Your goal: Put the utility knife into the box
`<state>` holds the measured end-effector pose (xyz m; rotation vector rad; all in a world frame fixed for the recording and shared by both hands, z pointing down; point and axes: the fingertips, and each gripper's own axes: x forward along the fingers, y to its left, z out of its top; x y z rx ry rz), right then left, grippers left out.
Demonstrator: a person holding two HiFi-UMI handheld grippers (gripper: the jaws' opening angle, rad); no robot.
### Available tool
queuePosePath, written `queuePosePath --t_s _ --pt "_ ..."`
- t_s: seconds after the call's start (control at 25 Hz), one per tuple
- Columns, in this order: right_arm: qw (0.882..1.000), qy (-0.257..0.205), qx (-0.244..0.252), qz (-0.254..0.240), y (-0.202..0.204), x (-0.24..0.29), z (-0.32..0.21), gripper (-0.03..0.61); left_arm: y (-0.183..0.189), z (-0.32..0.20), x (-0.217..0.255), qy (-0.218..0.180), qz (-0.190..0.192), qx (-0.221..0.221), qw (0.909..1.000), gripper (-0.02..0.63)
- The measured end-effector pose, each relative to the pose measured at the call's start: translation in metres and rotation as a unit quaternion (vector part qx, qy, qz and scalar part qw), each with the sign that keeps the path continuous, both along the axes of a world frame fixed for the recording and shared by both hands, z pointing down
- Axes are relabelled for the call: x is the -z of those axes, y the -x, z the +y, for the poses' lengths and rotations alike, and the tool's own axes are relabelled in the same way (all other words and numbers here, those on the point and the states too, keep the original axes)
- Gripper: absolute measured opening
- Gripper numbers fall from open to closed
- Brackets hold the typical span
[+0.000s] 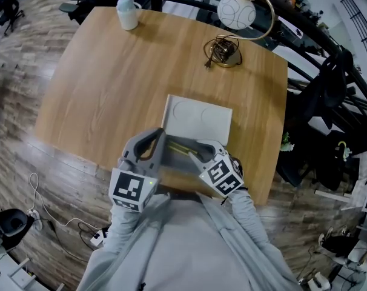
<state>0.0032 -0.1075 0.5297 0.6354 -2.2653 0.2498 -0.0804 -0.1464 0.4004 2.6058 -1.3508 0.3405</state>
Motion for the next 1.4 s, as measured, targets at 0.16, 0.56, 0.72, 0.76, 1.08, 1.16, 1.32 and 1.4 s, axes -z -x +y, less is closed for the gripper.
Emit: queuePosePath --t_s 0.16,0.56,0.72,0.76,1.08,1.16,1.32,1.4 --pt "0.999 -0.018 -0.032 -0.041 -0.010 0.028 -0.005 0.112 -0.008 -0.002 0.008 -0.012 -0.002 -0.011 0.9999 0.018" --pt "0.983 -0.106 -0.111 -0.101 -0.058 0.099 -0.023 0.112 -0.027 -0.005 0.026 -0.039 -0.002 -0.028 0.9988 0.018" --pt "0.969 -0.148 -0.145 -0.137 -0.080 0.131 -0.025 0.112 -0.041 -0.004 0.031 -0.042 -0.004 -0.044 0.9981 0.018" --pt "0.964 -0.159 -0.153 -0.149 -0.085 0.139 -0.025 0.112 -0.045 -0.003 0.033 -0.044 -0.004 -0.049 0.9978 0.018" --pt "0.918 -0.228 -0.211 -0.248 -0.120 0.194 -0.015 0.067 -0.075 0.004 0.043 -0.050 0.009 -0.083 0.9953 0.018" --pt "0.912 -0.239 -0.217 -0.254 -0.125 0.200 -0.011 0.060 -0.081 0.006 0.044 -0.050 0.011 -0.092 0.9944 0.018" --pt "0.903 -0.250 -0.232 -0.261 -0.132 0.204 -0.004 0.041 -0.087 0.011 0.038 -0.049 0.013 -0.105 0.9932 0.018" --pt "0.899 -0.252 -0.242 -0.265 -0.135 0.204 0.000 0.032 -0.090 0.012 0.038 -0.046 0.016 -0.107 0.9930 0.018"
